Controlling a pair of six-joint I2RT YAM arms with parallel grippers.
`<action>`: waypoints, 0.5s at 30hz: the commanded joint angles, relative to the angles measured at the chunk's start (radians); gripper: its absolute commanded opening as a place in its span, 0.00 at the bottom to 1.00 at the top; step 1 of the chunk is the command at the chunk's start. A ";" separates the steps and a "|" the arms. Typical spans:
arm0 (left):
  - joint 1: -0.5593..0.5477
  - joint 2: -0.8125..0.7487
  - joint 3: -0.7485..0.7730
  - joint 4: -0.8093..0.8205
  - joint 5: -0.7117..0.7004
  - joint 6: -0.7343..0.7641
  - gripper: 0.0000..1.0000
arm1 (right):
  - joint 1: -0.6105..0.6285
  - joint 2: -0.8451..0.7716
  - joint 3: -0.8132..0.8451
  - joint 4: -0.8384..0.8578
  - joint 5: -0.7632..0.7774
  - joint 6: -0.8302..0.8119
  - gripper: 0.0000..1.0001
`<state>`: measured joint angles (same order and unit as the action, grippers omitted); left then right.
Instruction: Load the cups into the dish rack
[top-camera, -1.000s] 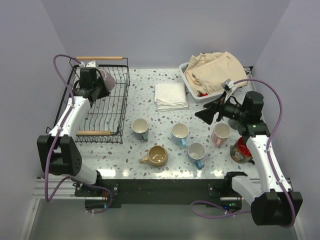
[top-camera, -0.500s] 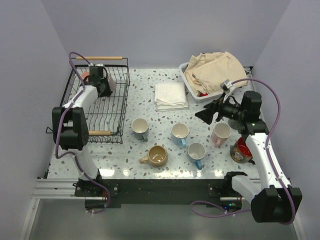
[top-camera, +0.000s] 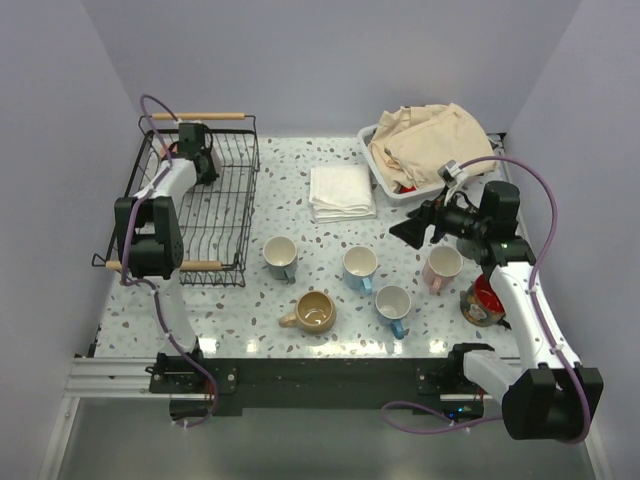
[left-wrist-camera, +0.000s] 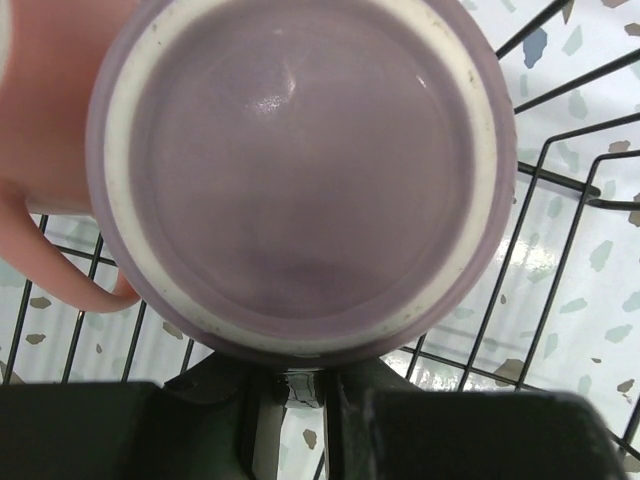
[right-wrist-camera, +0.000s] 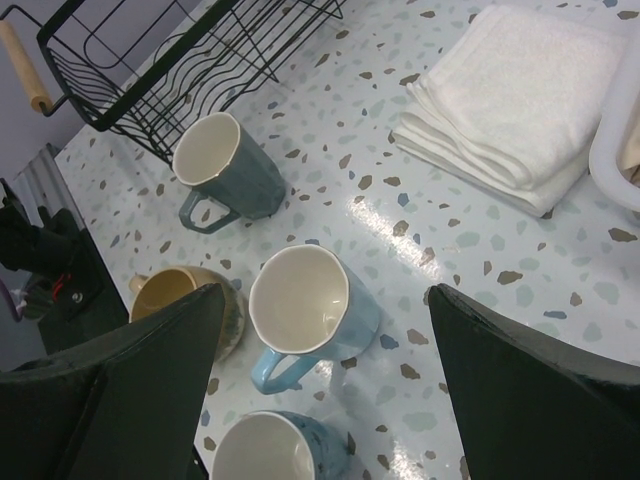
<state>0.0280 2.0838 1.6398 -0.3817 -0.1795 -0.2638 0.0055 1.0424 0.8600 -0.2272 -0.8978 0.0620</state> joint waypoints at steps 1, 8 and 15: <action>0.021 -0.002 0.063 0.084 -0.026 0.020 0.05 | -0.002 0.004 0.042 0.003 0.014 -0.027 0.88; 0.026 -0.017 0.068 0.069 -0.011 0.017 0.39 | -0.002 0.004 0.042 0.002 0.016 -0.034 0.88; 0.027 -0.100 0.061 0.033 0.024 0.021 0.60 | -0.002 0.004 0.042 -0.006 0.011 -0.053 0.88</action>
<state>0.0422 2.0937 1.6646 -0.3729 -0.1741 -0.2630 0.0055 1.0428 0.8619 -0.2325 -0.8814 0.0422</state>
